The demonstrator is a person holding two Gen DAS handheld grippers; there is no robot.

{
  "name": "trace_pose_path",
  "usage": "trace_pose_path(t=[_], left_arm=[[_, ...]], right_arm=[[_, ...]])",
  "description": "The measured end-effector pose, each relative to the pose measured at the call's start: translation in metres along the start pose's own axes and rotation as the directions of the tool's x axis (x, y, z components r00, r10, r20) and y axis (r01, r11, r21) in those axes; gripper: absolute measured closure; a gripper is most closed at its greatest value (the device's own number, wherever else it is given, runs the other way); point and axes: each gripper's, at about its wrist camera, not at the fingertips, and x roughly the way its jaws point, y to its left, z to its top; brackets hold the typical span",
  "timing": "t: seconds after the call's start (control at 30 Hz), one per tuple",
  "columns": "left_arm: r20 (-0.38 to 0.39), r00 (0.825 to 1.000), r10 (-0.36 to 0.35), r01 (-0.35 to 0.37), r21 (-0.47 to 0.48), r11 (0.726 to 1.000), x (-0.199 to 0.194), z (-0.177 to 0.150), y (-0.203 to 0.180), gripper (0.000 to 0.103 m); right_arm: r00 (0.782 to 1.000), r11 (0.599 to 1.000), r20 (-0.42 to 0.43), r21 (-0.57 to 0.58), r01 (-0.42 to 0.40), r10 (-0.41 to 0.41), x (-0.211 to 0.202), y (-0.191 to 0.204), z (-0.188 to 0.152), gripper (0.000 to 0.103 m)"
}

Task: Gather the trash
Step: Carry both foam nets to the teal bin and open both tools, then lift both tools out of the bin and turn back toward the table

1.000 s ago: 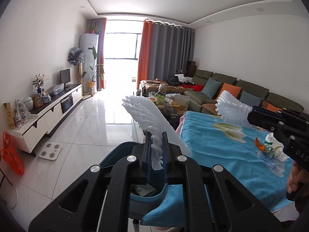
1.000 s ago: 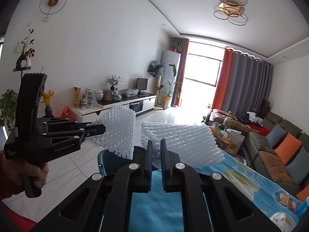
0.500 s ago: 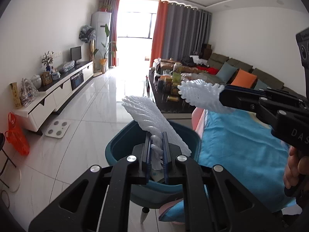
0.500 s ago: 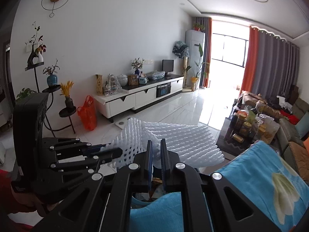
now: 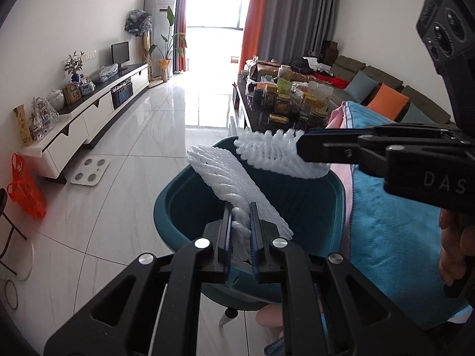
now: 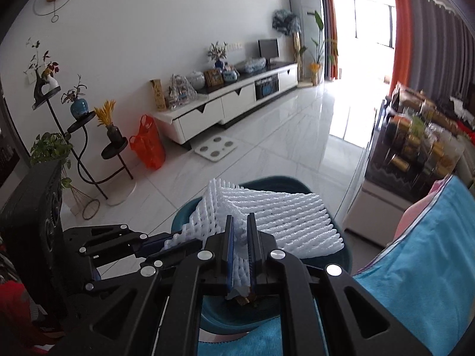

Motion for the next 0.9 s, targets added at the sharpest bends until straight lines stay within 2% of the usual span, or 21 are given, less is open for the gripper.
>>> trace_pose_path(t=[0.17, 0.3, 0.37, 0.4, 0.47, 0.53, 0.67, 0.73, 0.9], left_arm=[[-0.033, 0.999, 0.006, -0.005, 0.004, 1.0, 0.031, 0.002, -0.002, 0.092], [-0.054, 0.998, 0.007, -0.007, 0.0, 1.0, 0.046, 0.001, -0.001, 0.086], [-0.065, 0.998, 0.006, -0.006, -0.004, 1.0, 0.055, 0.002, 0.001, 0.078], [-0.067, 0.998, 0.01, -0.01, -0.005, 1.0, 0.06, 0.002, 0.001, 0.069], [-0.071, 0.997, 0.011, -0.011, -0.009, 1.0, 0.065, 0.003, 0.001, 0.063], [-0.06, 0.998, 0.018, -0.018, -0.007, 1.0, 0.063, 0.008, 0.002, 0.059], [-0.048, 0.998, 0.027, -0.027, -0.012, 1.0, 0.057, 0.009, 0.005, 0.056], [-0.037, 0.999, 0.032, -0.033, -0.017, 0.999, 0.05, 0.009, 0.003, 0.048], [0.001, 0.999, 0.045, -0.045, -0.031, 0.999, 0.025, 0.008, 0.003, 0.038]], right_arm=[[0.996, 0.999, -0.082, 0.033, -0.024, 0.027, 0.022, -0.007, 0.001, 0.093], [0.993, 0.998, -0.112, 0.06, -0.027, 0.034, 0.031, -0.012, 0.007, 0.081], [0.993, 0.998, -0.115, 0.064, -0.024, 0.032, 0.031, -0.013, 0.008, 0.08], [0.993, 0.997, -0.116, 0.07, -0.021, 0.029, 0.031, -0.013, 0.009, 0.078], [0.994, 0.997, -0.11, 0.075, -0.02, 0.028, 0.029, -0.013, 0.009, 0.076], [0.994, 0.997, -0.104, 0.079, -0.013, 0.021, 0.029, -0.015, 0.008, 0.071], [0.996, 0.996, -0.09, 0.089, -0.01, 0.018, 0.025, -0.018, 0.008, 0.069], [0.997, 0.996, -0.081, 0.093, -0.007, 0.015, 0.022, -0.019, 0.007, 0.064], [0.999, 0.995, -0.043, 0.099, -0.001, 0.005, 0.007, -0.021, 0.006, 0.053]])
